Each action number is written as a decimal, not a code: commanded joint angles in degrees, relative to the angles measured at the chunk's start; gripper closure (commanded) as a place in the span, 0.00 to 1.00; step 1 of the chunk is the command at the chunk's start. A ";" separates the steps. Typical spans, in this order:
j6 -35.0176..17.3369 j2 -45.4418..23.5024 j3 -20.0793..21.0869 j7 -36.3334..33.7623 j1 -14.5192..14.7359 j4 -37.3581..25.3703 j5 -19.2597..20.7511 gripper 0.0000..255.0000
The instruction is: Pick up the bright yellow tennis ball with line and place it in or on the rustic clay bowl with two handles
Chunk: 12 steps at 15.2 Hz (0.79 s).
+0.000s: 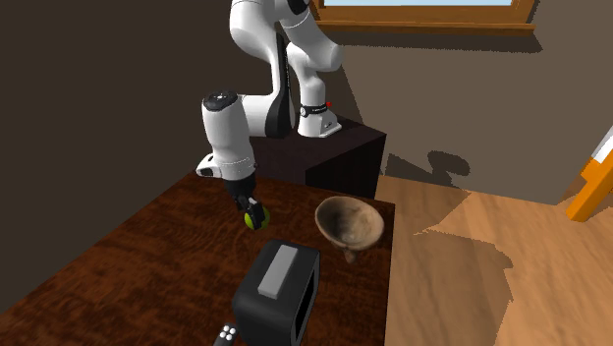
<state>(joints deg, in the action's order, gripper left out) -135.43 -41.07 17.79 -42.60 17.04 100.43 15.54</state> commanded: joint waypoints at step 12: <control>-0.01 -0.01 0.00 0.01 -0.01 0.00 0.00 1.00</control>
<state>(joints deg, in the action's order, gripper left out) -135.44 -41.08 17.79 -42.59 17.03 100.42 15.54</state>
